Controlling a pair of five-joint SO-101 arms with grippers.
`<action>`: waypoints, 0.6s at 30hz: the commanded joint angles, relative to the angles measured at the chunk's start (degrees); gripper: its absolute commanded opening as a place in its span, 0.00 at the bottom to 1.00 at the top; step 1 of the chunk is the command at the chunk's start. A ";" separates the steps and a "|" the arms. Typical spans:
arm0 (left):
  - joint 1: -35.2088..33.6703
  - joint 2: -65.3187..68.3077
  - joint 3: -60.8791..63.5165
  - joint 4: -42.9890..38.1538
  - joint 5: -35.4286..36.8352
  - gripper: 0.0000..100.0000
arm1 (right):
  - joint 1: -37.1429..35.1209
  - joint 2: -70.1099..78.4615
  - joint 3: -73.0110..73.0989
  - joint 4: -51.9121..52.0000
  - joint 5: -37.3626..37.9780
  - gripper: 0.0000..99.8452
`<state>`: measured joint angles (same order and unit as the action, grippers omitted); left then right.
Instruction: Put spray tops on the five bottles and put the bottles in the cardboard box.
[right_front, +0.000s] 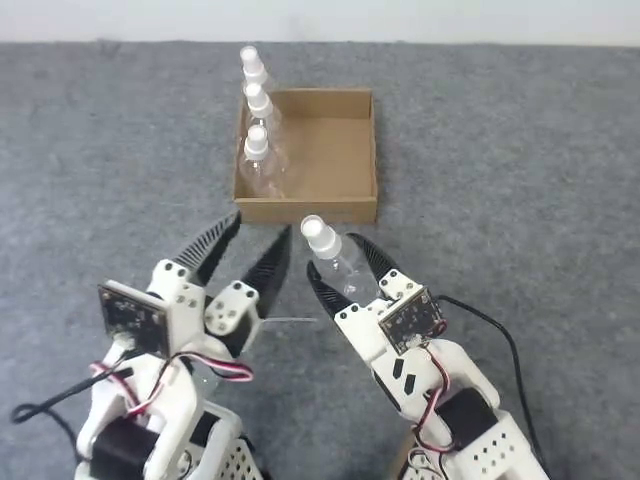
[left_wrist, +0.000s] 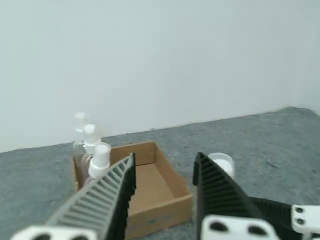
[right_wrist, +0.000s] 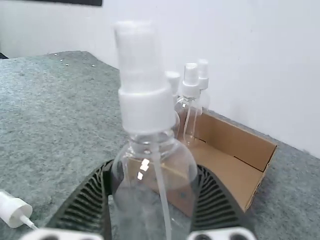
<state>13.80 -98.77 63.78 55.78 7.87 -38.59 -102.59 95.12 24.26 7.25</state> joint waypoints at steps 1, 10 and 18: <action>-4.31 -0.44 -1.36 0.18 -0.70 0.14 | 1.01 -1.19 -2.37 -1.36 -0.88 0.01; -17.41 -0.44 5.58 0.44 -0.26 0.09 | 1.10 -1.19 -2.81 -1.36 -0.70 0.01; -21.71 -0.53 14.99 -2.55 -0.26 0.09 | 1.10 -0.92 -4.13 -1.98 -0.70 0.01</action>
<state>-6.95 -98.77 78.37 55.78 7.87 -38.59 -102.59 94.95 24.26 6.90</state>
